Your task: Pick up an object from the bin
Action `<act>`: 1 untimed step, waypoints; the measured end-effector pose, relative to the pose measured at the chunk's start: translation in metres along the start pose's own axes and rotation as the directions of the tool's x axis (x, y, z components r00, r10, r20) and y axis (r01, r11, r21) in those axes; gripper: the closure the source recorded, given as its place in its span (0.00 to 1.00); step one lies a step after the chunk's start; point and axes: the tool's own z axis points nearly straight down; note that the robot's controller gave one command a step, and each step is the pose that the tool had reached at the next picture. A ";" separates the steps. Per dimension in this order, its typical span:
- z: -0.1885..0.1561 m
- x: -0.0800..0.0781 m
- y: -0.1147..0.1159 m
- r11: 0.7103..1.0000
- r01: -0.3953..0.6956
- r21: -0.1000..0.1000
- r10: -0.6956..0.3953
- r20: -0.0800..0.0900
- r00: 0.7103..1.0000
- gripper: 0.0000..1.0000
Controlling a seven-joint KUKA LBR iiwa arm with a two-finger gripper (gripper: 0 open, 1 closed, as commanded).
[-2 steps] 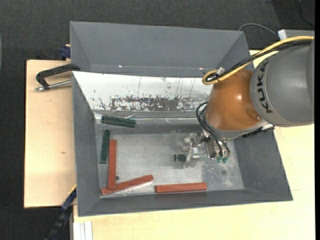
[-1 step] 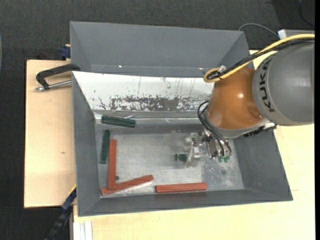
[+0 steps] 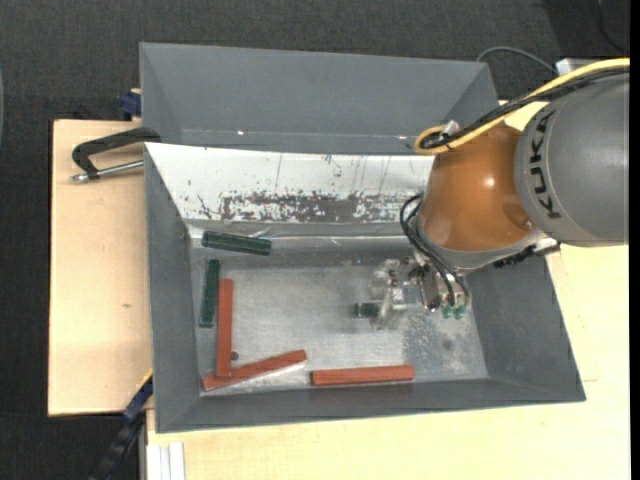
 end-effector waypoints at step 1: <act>-0.017 -0.002 0.000 1.000 0.000 0.000 0.000 0.007 1.000 1.00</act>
Offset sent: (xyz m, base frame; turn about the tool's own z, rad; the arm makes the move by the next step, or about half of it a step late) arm 0.0001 0.0000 0.0158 0.0000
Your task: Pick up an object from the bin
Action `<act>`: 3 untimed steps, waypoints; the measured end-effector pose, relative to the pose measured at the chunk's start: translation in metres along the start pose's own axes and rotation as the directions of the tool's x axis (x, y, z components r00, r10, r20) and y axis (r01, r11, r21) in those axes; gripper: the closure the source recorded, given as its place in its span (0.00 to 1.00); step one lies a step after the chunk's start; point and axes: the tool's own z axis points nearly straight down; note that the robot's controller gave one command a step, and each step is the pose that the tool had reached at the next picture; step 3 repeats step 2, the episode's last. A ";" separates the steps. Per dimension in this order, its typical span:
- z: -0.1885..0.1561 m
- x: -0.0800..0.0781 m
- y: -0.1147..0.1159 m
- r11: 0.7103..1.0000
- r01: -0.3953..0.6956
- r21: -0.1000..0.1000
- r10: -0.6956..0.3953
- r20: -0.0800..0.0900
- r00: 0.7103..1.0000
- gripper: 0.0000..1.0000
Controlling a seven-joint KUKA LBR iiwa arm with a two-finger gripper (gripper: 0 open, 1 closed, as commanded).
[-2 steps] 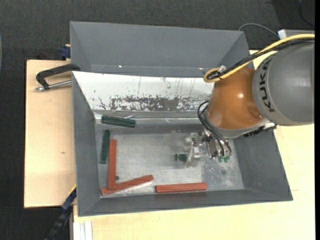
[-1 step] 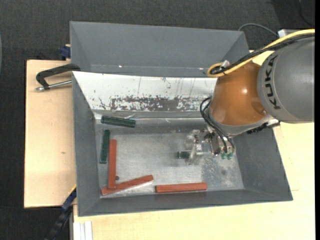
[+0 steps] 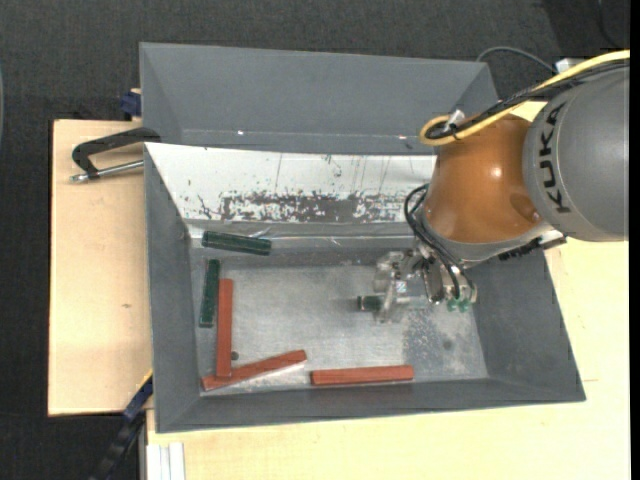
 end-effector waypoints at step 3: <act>-0.015 -0.001 0.000 1.000 0.000 0.000 0.000 0.002 1.000 1.00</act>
Offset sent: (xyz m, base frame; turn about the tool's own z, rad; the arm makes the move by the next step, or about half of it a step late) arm -0.0001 -0.0001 0.0109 0.0000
